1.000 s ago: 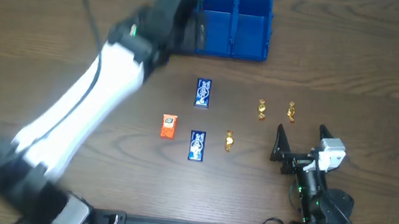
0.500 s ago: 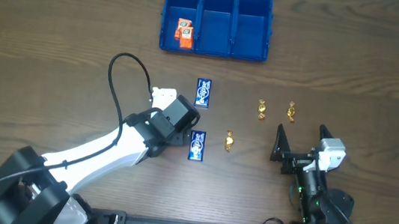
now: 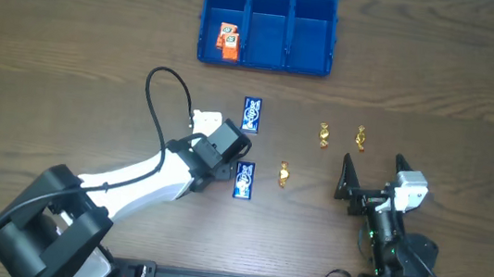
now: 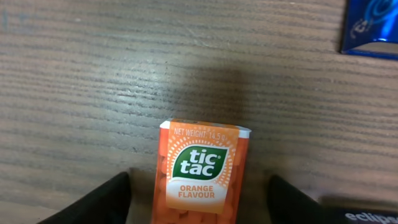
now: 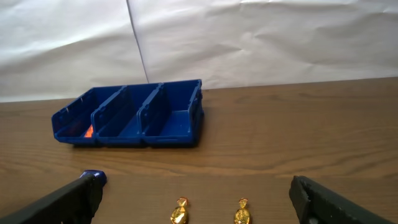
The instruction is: Sort Candies Into Trays
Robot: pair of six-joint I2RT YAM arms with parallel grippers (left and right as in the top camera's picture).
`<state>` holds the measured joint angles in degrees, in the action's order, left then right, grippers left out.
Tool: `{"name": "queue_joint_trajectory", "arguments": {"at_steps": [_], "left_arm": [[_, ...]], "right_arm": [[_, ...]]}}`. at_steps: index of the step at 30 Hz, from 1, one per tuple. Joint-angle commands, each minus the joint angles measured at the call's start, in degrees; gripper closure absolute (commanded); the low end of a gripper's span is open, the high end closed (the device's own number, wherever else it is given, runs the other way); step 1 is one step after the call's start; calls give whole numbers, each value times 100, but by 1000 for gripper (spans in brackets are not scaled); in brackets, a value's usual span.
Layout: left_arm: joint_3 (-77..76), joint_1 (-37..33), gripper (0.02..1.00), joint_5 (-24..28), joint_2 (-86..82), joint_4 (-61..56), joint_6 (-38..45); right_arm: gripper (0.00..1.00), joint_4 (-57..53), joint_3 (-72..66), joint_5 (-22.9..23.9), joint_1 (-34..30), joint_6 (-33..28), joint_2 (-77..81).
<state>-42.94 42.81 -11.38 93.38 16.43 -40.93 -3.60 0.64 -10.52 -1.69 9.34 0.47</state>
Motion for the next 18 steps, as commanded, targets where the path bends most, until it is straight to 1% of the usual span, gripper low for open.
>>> {"name": "queue_joint_trajectory", "arguments": {"at_steps": [1, 4, 7, 8, 10, 12, 15, 17, 18], "left_arm": [[17, -2, 417, 37, 212, -4, -101], [17, -2, 485, 33, 221, -7, -114], [17, -2, 630, 26, 221, -57, -111], [15, -2, 658, 26, 219, -76, -114], [13, -2, 702, 26, 205, -166, -111], [-22, -4, 720, -26, 90, -184, -162], [-315, -44, 733, -348, -505, 179, -216], [-863, -131, 733, -787, -1038, 662, -103], [-1292, -184, 739, -1110, -1200, 968, -39]], "right_arm": [[1, -9, -20, 17, -31, -87, -31], [1, -9, -20, 17, -31, -87, -31], [1, -7, -20, 17, -31, -87, -31], [1, -7, -20, 17, -31, -87, -31], [1, -9, -20, 17, -31, -87, -31], [1, -9, -20, 17, -31, -87, -31], [1, -7, -20, 17, -31, -87, -31], [1, -9, -20, 17, -31, -87, -31], [1, -9, -20, 17, -31, -87, -31]]}}
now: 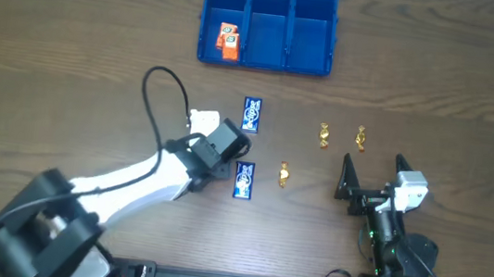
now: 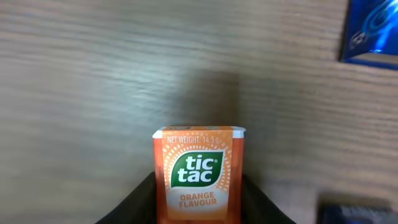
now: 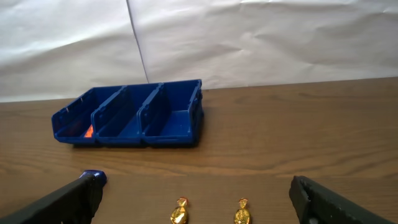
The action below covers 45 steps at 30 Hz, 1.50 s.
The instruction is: Sort Candies Into Trays
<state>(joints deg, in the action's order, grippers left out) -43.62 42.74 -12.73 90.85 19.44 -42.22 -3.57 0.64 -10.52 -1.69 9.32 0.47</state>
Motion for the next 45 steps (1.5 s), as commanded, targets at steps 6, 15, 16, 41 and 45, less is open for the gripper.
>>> {"name": "queue_joint_trajectory", "arguments": {"at_steps": [6, 15, 16, 41, 45], "left_arm": [[-3860, -758, 737, -1436, -317, 1084, 1762], [-6542, -1915, 720, 210, 2433, 1504, 2232], [-6612, -1954, 717, 328, 2616, 1499, 2234], [-6636, -1998, 95, 614, 3226, 1532, 2382], [-6122, -1996, 29, 258, 2050, 1353, 2232]], "right_arm": [[1, -11, -20, 17, -31, -85, -31], [1, -11, -20, 17, -31, -85, -31], [1, -11, -20, 17, -31, -85, -31], [1, -11, -20, 17, -31, -85, -31], [1, -9, -22, 17, -31, -85, -31]]}}
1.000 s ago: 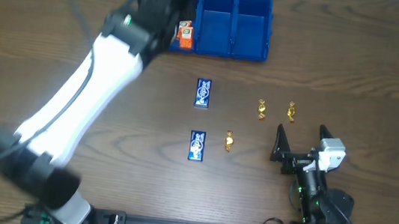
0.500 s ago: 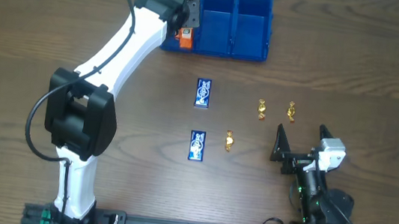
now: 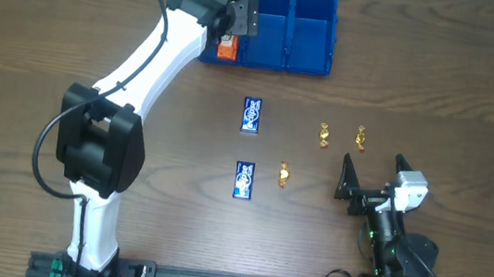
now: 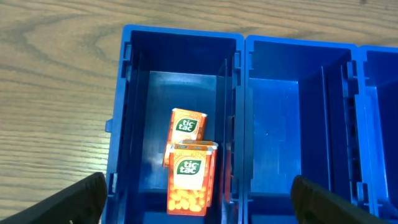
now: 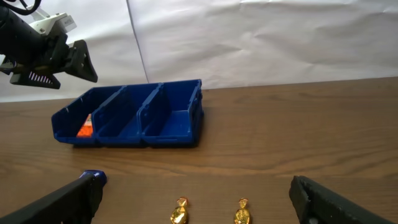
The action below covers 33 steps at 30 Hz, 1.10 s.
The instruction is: Sort Candies Into Trays
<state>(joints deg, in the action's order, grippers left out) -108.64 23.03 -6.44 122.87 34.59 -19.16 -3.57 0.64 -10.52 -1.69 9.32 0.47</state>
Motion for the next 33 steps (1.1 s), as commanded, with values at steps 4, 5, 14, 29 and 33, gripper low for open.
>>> {"name": "queue_joint_trajectory", "arguments": {"at_steps": [4, 5, 14, 29, 33], "left_arm": [[2033, -17, 18, -608, -3646, -1392, 313], [2813, -37, 18, -601, -4699, -1947, 605], [6516, -1143, 18, 190, -9051, -3445, 1681], [10832, -1762, 20, 726, -12168, -4623, 1722], [10837, -1843, 20, 946, -12273, -3978, 1725]], "right_arm": [[1, -11, -20, 17, -31, -85, -31], [1, -11, -20, 17, -31, -85, -31], [1, -11, -20, 17, -31, -85, -31], [1, -11, -20, 17, -31, -85, -31], [1, -11, -20, 17, -31, -85, -31]]}}
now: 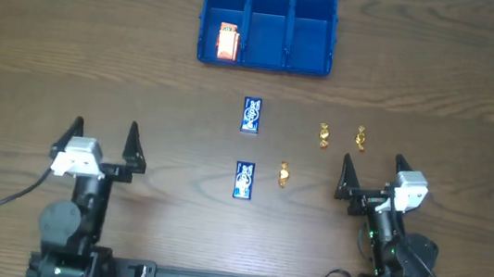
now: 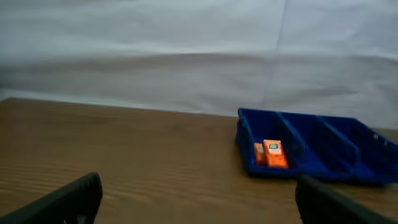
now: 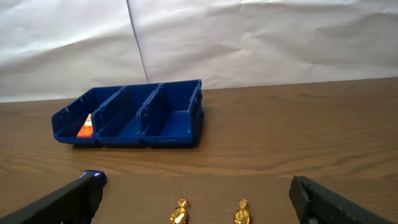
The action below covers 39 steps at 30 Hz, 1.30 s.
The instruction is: Sort Candies Into Trays
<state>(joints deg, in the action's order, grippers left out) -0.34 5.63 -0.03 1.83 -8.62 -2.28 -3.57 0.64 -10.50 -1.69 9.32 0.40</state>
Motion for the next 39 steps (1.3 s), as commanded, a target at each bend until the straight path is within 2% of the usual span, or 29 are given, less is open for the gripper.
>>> {"name": "queue_joint_trajectory", "arguments": {"at_steps": [1, 5, 16, 21, 22, 23, 25, 27, 28, 31, 34, 39], "left_arm": [[7, -111, 23, 306, -168, 505, 39], [7, -111, 20, 302, -162, 1338, 37], [7, -111, 20, 260, -118, 1303, 42], [7, -111, 20, 258, -118, 1303, 42], [7, -111, 20, 258, -118, 1303, 42], [7, -111, 20, 260, -118, 1303, 42], [7, -111, 20, 260, -118, 1303, 42], [7, -111, 20, 258, -118, 1303, 42], [7, -111, 20, 258, -118, 1303, 42], [7, -111, 20, 258, -118, 1303, 42], [7, -111, 20, 258, -118, 1303, 42], [7, -111, 20, 260, -118, 1303, 42]], "right_arm": [[1, -9, -20, 15, -31, -85, -24], [1, -11, -20, 15, -31, -85, -24], [1, -11, -20, 15, -31, -85, -24], [1, -15, -20, 142, -31, -85, -24], [3, 39, -20, 212, -31, -87, -24], [1, 160, -20, 476, -31, -85, -24], [1, 315, -20, 527, -11, -46, -24], [1, 337, 33, 330, 42, 503, 20], [1, 286, 168, 179, 48, 592, 122], [3, -269, 1344, -789, 85, 590, 981], [3, -1305, 2804, -1379, 168, 584, 1971], [3, -2962, 4763, -1473, 358, 562, 3539]]}}
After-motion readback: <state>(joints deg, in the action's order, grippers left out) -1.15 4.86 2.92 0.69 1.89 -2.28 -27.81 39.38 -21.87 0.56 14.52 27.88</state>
